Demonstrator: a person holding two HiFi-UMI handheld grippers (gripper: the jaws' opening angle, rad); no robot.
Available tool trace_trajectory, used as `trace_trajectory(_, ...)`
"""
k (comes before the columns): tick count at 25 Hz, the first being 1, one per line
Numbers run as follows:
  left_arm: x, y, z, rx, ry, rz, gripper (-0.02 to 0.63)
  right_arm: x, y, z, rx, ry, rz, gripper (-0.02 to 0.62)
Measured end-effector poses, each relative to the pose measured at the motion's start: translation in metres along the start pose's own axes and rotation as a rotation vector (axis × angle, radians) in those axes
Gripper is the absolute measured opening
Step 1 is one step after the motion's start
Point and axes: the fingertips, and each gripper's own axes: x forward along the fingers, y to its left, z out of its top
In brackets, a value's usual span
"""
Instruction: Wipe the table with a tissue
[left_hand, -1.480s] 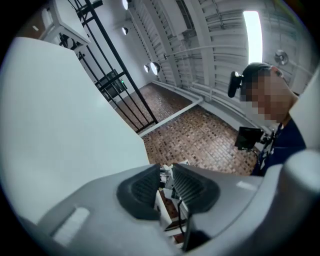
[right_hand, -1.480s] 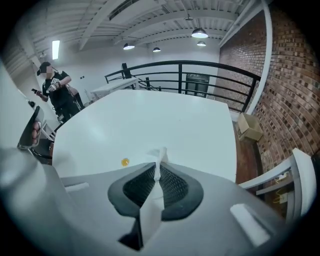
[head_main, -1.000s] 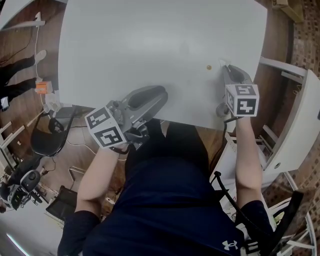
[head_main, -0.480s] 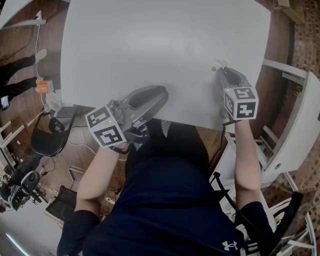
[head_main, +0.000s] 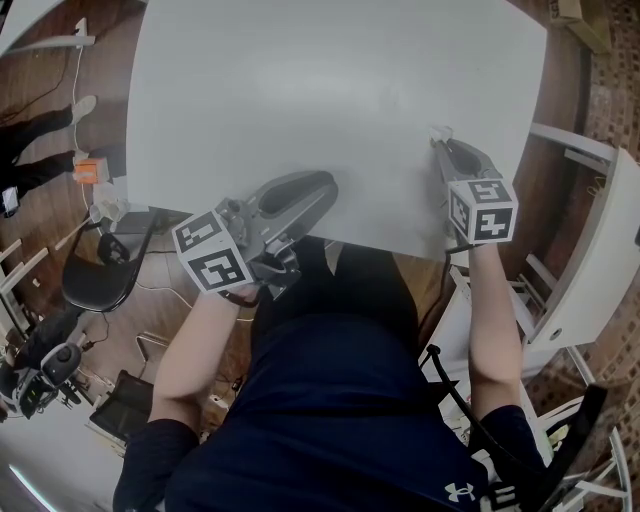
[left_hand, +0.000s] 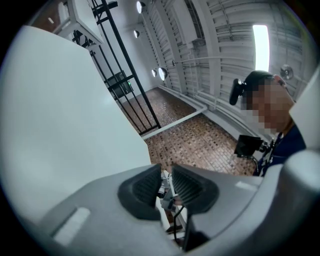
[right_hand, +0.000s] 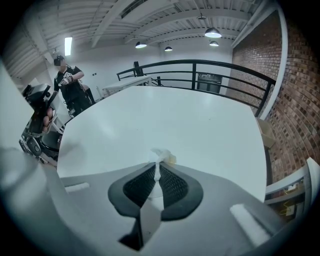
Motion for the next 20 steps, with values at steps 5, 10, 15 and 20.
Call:
trace_trajectory(5,-0.001,0.000,0.001,-0.003,-0.005,0.000,0.066,0.001,0.006,0.000,-0.005,-0.001,0.011,0.028)
trace_trajectory(10,-0.003,0.001,0.000,-0.009,-0.008,0.001,0.064,0.005,0.019,-0.002,-0.015,0.005,0.035,0.028)
trace_trajectory(15,-0.007,-0.001,0.000,-0.012,-0.014,0.002,0.061,0.007,0.038,-0.002,-0.035,0.014,0.068,0.028)
trace_trajectory(20,-0.008,-0.003,-0.001,-0.012,-0.017,0.003,0.060,0.010,0.053,-0.003,-0.058,0.026,0.104,0.028)
